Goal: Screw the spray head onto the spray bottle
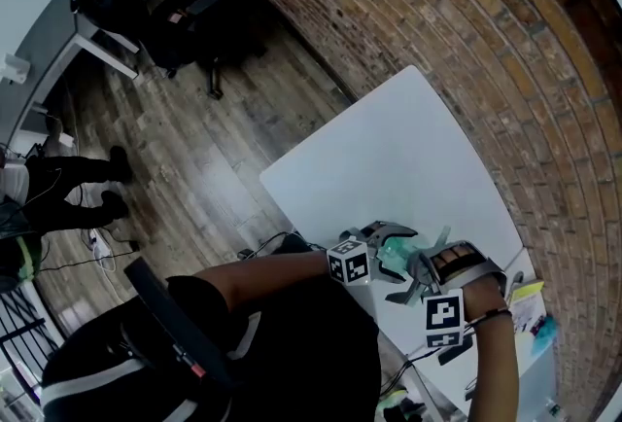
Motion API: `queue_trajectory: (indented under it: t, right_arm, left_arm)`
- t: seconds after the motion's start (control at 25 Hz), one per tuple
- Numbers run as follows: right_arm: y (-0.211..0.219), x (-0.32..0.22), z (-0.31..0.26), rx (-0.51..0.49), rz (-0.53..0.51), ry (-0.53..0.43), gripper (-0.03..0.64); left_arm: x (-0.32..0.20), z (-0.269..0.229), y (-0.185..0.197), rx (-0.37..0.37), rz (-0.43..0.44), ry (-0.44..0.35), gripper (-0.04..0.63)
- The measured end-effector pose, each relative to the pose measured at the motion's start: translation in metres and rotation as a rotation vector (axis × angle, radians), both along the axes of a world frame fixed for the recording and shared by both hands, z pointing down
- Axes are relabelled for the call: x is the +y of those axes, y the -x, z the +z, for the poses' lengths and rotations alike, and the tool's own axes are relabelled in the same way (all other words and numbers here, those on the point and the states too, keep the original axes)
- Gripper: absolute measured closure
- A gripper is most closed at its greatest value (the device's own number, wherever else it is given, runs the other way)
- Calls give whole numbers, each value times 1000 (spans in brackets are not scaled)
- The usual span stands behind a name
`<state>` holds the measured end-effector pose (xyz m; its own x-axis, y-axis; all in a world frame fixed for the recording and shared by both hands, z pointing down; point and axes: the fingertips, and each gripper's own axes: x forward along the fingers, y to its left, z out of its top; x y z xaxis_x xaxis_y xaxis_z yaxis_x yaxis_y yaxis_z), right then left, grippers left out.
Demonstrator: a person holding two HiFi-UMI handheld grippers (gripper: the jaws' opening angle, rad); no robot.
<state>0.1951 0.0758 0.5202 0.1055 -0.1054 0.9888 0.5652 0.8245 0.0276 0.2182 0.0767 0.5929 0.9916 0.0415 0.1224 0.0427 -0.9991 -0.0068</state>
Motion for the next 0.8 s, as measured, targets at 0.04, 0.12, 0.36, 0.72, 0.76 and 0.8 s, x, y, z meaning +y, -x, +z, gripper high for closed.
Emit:
queue_trajectory:
  t: [0.04, 0.12, 0.36, 0.72, 0.76, 0.8]
  right_arm:
    - [0, 0, 0, -4, 6, -1, 330]
    - [1, 0, 1, -8, 13, -5, 330]
    - [0, 0, 3, -15, 43, -13, 330]
    - [-1, 2, 4, -56, 137, -8, 330]
    - [-1, 2, 5, -71, 171, -3, 330]
    - [-1, 1, 4, -90, 215, 5, 330]
  left_arm:
    - [1, 1, 2, 1, 4, -8, 127]
    - [2, 3, 5, 2, 12, -21, 127]
    - [-6, 14, 6, -3, 10, 66, 31]
    - [5, 48, 8, -126, 62, -90, 31]
    - [4, 48, 7, -125, 59, -94, 31]
    - [4, 49, 7, -123, 57, -95, 31]
